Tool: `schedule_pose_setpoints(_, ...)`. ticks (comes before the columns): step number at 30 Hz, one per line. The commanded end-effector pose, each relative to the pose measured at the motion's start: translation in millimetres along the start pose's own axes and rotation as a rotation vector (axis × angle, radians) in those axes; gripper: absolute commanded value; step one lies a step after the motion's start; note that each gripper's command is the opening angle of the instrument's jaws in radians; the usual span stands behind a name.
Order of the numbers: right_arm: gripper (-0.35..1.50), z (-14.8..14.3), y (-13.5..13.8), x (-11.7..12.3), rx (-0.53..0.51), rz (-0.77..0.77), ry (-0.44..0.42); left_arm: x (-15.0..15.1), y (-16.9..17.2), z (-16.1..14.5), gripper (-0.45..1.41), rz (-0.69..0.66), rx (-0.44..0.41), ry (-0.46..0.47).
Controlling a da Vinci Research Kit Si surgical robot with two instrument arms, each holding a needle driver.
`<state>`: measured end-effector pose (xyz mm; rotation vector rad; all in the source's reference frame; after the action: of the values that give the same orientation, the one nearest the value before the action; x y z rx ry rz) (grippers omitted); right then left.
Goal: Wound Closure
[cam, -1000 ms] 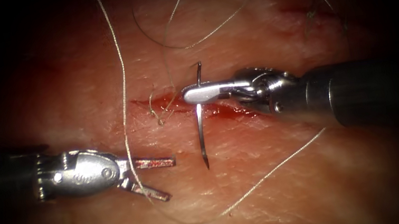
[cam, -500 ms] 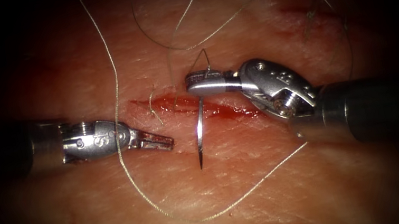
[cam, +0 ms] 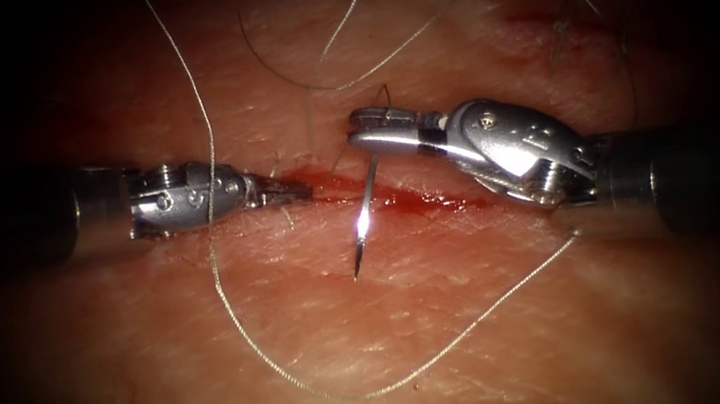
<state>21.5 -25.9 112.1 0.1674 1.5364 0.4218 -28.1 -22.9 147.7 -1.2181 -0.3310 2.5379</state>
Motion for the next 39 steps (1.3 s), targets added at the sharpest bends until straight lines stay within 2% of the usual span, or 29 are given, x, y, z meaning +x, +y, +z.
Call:
schedule_pose_setpoints(1, -0.35, 0.6, 0.0, -0.6, -0.002, -0.010, -0.002, -0.3, 0.1, 1.0, -0.39, 0.002, 0.001, -0.022)
schedule_pose_setpoints(6, -0.35, 0.7, -0.1, -0.7, -0.015, -0.048, -0.013, -2.0, -0.5, 2.0, -0.44, 0.011, 0.023, -0.128)
schedule_pose_setpoints(11, -0.35, 1.0, 0.0, -1.0, -0.023, -0.093, -0.027, -3.7, -0.8, 3.2, -0.45, 0.027, -0.018, -0.168)
schedule_pose_setpoints(21, -0.35, 3.0, 0.8, -2.4, -0.091, -0.296, -0.098, -3.5, -2.7, 4.1, -0.45, 0.026, -0.036, -0.170)
schedule_pose_setpoints(33, -0.35, 5.0, 0.9, -5.3, -0.108, -0.483, -0.154, -3.6, -3.6, 4.3, -0.45, 0.028, -0.053, -0.165)
schedule_pose_setpoints(39, -0.35, 4.6, 1.8, -5.1, -0.137, -0.543, -0.181, -3.6, -3.7, 4.1, -0.45, 0.028, -0.055, -0.165)
